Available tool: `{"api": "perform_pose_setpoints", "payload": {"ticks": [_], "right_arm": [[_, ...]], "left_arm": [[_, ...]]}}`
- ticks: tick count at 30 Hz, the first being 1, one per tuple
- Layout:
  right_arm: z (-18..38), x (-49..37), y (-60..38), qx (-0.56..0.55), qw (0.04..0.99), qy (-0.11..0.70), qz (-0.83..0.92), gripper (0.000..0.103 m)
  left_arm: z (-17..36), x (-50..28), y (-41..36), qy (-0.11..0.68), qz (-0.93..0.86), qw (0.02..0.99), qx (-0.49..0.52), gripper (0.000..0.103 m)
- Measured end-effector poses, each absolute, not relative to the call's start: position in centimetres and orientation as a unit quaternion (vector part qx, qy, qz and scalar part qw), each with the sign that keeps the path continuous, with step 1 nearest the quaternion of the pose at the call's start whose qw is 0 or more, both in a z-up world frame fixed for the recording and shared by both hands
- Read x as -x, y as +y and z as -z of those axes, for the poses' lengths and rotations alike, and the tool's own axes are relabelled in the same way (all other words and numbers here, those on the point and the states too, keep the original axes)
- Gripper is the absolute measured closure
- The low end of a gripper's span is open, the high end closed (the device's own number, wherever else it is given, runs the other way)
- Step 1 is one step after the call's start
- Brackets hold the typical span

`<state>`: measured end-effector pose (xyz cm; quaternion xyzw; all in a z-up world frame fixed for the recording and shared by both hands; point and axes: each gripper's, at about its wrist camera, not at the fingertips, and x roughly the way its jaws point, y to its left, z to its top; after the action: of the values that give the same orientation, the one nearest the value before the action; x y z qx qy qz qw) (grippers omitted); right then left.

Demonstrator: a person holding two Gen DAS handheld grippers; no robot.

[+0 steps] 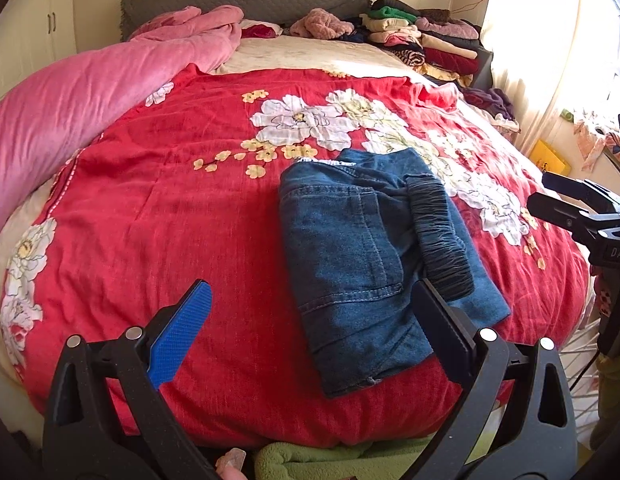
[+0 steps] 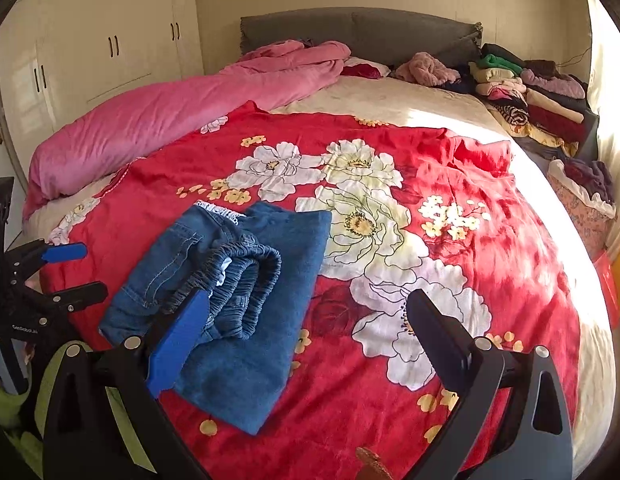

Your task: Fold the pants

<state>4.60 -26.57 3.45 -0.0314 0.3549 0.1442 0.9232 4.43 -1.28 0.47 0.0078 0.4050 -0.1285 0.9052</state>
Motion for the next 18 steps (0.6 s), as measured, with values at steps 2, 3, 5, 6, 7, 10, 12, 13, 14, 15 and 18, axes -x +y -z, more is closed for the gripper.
{"api": "perform_pose_setpoints", "payload": {"ticks": [2,3,5,6,7,10,12,13,14,15,18], "right_arm": [[-2.9,-4.9,-26.5,0.029,0.921,0.362,-0.143,0.005],[-2.6,-5.1,-26.6,0.027,0.920,0.365,-0.141,0.005],[-2.1,-5.5,-26.6,0.021,0.917,0.373,-0.138,0.005],[-1.8,-5.8,-26.7,0.017,0.916,0.376,-0.137,0.005],[-1.5,-6.0,-26.8,0.013,0.915,0.380,-0.136,0.005],[-0.6,-6.7,-27.0,0.001,0.909,0.393,-0.137,0.005],[0.0,-7.2,-27.0,-0.005,0.905,0.402,-0.137,0.005],[0.3,-7.4,-27.0,-0.007,0.904,0.406,-0.137,0.005],[0.5,-7.6,-27.0,-0.011,0.902,0.409,-0.138,0.005],[0.7,-7.8,-27.0,-0.015,0.900,0.412,-0.140,0.005],[1.2,-8.3,-26.8,-0.023,0.896,0.418,-0.150,0.005]], "left_arm": [[-0.1,-4.8,-1.3,0.409,0.123,0.904,-0.009,0.010],[0.1,-4.9,-1.3,0.411,0.122,0.904,-0.008,0.010],[0.4,-5.2,-1.3,0.414,0.119,0.902,-0.007,0.010],[0.6,-5.3,-1.3,0.416,0.118,0.902,-0.008,0.010],[0.7,-5.5,-1.3,0.418,0.116,0.901,-0.008,0.010],[1.1,-6.1,-1.3,0.423,0.112,0.899,-0.005,0.010],[1.2,-6.5,-1.4,0.425,0.111,0.899,-0.003,0.010],[1.3,-6.8,-1.4,0.427,0.111,0.898,-0.002,0.010],[1.4,-7.0,-1.5,0.428,0.112,0.897,-0.001,0.010],[1.5,-7.2,-1.6,0.430,0.113,0.896,0.000,0.010],[1.9,-7.9,-1.8,0.436,0.115,0.893,0.002,0.010]]}}
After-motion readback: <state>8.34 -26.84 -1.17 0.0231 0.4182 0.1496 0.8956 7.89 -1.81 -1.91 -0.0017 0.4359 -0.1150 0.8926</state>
